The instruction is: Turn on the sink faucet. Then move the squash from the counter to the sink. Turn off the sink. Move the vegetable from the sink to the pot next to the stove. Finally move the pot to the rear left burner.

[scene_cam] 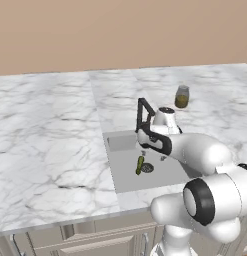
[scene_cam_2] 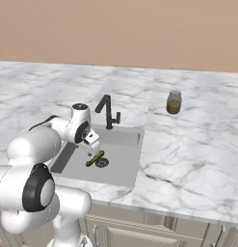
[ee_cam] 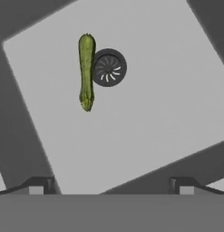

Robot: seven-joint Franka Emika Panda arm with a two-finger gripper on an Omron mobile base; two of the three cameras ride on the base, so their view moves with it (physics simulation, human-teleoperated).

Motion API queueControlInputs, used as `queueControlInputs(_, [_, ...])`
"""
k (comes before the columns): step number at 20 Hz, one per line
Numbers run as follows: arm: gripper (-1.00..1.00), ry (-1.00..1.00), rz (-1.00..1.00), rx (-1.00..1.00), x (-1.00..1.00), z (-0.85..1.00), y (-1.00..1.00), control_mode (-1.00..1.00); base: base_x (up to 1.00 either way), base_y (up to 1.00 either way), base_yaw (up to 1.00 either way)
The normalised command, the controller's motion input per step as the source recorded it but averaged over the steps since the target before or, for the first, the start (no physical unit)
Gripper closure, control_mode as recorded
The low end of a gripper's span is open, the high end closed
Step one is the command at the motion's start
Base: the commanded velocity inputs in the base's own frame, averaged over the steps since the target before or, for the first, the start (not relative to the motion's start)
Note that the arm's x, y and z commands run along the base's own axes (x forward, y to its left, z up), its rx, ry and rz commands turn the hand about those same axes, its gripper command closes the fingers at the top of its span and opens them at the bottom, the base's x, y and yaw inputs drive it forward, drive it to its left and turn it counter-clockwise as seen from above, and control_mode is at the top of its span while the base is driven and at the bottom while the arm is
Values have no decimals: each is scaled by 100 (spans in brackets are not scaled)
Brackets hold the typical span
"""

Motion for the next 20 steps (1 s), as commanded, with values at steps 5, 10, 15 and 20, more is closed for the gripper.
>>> queueControlInputs(5, [-100,0,-16,-1,22,-27,2,-100,0,0,0])
queueControlInputs(10, [-100,0,-12,-2,26,-28,2,-100,0,0,0])
queueControlInputs(15, [-100,0,-8,-1,16,-23,1,-100,0,0,0])
queueControlInputs(20, [-100,0,-4,-1,10,-21,0,-100,0,0,0])
